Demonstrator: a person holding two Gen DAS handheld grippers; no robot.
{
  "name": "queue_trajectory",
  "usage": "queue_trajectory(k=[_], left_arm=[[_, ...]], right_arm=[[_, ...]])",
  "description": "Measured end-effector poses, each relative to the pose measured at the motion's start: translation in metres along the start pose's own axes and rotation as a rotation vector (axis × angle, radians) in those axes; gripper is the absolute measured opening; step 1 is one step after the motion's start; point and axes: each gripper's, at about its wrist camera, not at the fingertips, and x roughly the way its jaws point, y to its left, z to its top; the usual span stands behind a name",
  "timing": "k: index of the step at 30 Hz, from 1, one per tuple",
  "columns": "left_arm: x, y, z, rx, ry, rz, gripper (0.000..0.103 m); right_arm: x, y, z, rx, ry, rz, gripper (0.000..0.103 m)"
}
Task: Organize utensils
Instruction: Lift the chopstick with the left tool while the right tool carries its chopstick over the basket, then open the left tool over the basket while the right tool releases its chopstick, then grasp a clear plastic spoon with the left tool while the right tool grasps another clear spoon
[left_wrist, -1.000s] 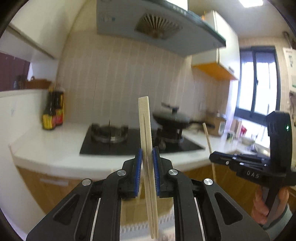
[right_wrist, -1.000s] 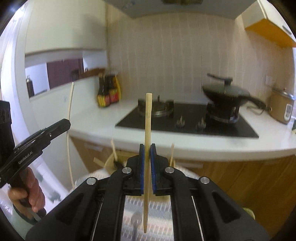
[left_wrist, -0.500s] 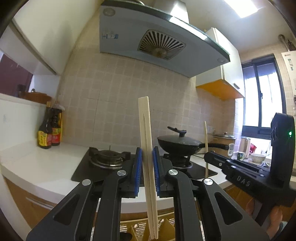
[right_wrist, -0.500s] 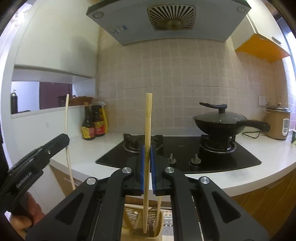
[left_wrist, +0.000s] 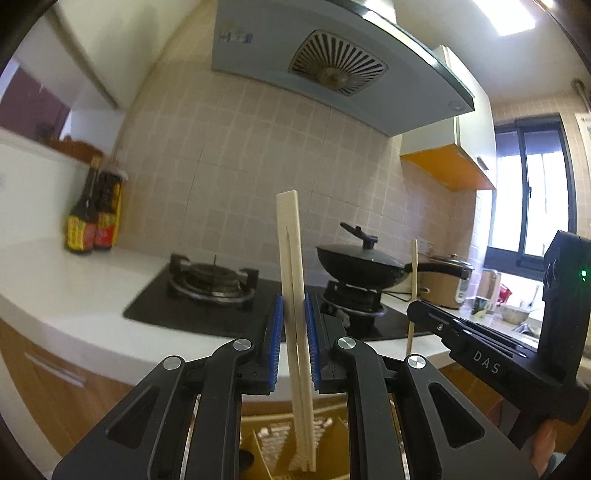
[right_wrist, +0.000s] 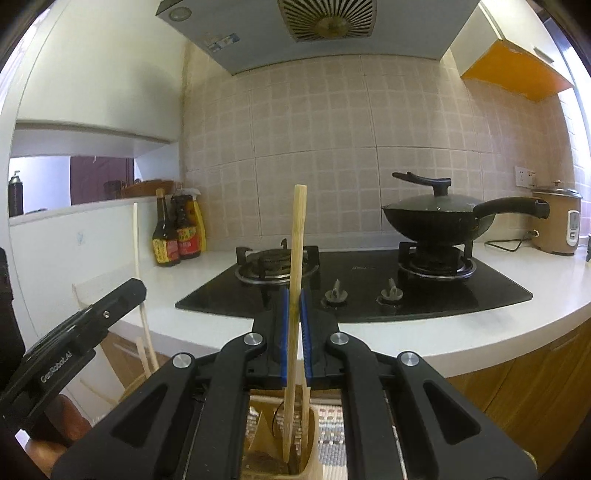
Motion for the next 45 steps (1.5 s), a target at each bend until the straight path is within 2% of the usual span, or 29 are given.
queue_trajectory(k=[2,3,4,6,9,11,13,16,18,21,23,28,32,35,38,45], left_arm=[[-0.003,0.001,-0.003,-0.007,0.013,-0.013,0.011],[-0.004,0.002,-0.004,-0.005,0.021,-0.022,0.015],[-0.007,0.001,-0.004,0.000,0.024,-0.025,0.024],[-0.013,-0.001,-0.004,0.010,0.026,-0.024,0.030],[-0.027,-0.002,0.000,0.012,0.035,-0.034,0.031],[-0.038,-0.001,0.003,0.009,0.043,-0.039,0.037],[-0.053,-0.002,0.007,0.009,0.039,-0.040,0.044],[-0.073,-0.004,0.011,0.016,0.046,-0.054,0.048],[-0.085,-0.004,0.013,0.003,0.061,-0.081,0.052],[-0.097,-0.004,0.013,-0.031,0.128,-0.108,0.054],[-0.102,-0.005,0.008,-0.028,0.198,-0.107,0.055],[-0.108,-0.004,-0.019,-0.019,0.404,-0.068,0.055],[-0.110,0.005,-0.052,-0.040,0.551,-0.043,0.055],[-0.111,0.015,-0.080,-0.061,0.655,-0.025,0.053],[-0.109,0.024,-0.111,-0.083,0.762,-0.030,0.053],[-0.104,0.028,-0.146,-0.057,0.887,-0.031,0.053]], right_arm=[[-0.003,0.000,-0.002,0.002,0.013,0.012,0.005],[-0.005,0.000,-0.004,0.001,0.022,0.019,0.005],[-0.008,0.000,-0.005,-0.001,0.037,0.029,0.006],[-0.013,0.000,-0.008,-0.002,0.065,0.038,0.009],[-0.027,0.000,-0.010,0.019,0.105,0.060,0.010],[-0.037,0.000,-0.011,0.030,0.117,0.062,0.010],[-0.048,0.003,-0.011,0.034,0.139,0.070,0.018],[-0.066,0.010,-0.011,0.023,0.160,0.063,0.031],[-0.075,0.016,-0.012,0.009,0.182,0.054,0.031],[-0.084,0.023,-0.020,0.007,0.265,0.042,0.031],[-0.083,0.027,-0.029,0.009,0.368,0.023,0.031],[-0.061,0.032,-0.074,0.048,0.712,0.068,0.031],[-0.048,0.041,-0.111,0.042,0.863,0.092,0.031],[-0.039,0.046,-0.136,0.060,0.947,0.118,0.031],[-0.031,0.049,-0.151,0.069,0.989,0.124,0.031],[-0.016,0.054,-0.178,0.069,1.059,0.118,0.031]])
